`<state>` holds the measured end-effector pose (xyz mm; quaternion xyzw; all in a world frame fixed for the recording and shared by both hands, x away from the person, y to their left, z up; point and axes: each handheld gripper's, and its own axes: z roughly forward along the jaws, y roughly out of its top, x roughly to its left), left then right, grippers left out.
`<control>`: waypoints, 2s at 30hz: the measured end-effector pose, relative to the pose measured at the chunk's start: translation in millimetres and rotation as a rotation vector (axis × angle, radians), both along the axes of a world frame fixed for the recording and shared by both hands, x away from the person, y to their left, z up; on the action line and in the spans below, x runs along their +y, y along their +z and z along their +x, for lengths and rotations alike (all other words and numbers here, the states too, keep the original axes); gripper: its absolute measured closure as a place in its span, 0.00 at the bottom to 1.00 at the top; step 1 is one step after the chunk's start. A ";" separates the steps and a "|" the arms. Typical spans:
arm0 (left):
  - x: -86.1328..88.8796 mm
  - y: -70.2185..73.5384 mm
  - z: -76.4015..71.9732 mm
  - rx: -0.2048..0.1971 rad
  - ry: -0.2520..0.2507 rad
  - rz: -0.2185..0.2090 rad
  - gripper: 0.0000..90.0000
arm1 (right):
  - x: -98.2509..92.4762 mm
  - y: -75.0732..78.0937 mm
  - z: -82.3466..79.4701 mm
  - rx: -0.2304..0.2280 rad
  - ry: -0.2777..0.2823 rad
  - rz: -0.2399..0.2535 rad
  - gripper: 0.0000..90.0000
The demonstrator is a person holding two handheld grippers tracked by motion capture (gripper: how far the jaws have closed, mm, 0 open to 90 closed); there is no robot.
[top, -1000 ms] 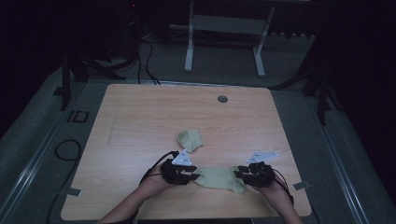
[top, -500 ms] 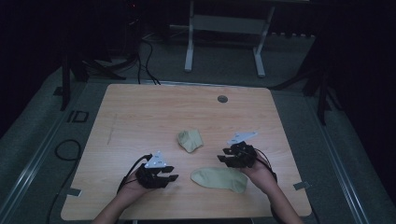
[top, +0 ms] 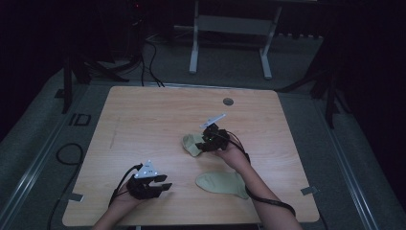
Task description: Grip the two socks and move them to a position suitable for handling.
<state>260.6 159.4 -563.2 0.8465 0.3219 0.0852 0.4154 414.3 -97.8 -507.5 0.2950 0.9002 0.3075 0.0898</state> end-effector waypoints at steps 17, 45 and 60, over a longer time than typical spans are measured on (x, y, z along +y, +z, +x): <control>2.5 -2.3 2.2 0.041 0.042 -0.011 0.17 | 68.1 -36.3 25.2 0.010 -0.031 -0.126 0.44; 4.3 -3.7 3.4 0.039 0.057 -0.044 0.17 | 32.7 11.6 7.7 -0.099 0.007 -0.109 0.87; -3.7 -3.0 4.0 0.056 0.058 -0.053 0.17 | -30.5 2.5 -17.3 -0.102 -0.066 -0.134 0.86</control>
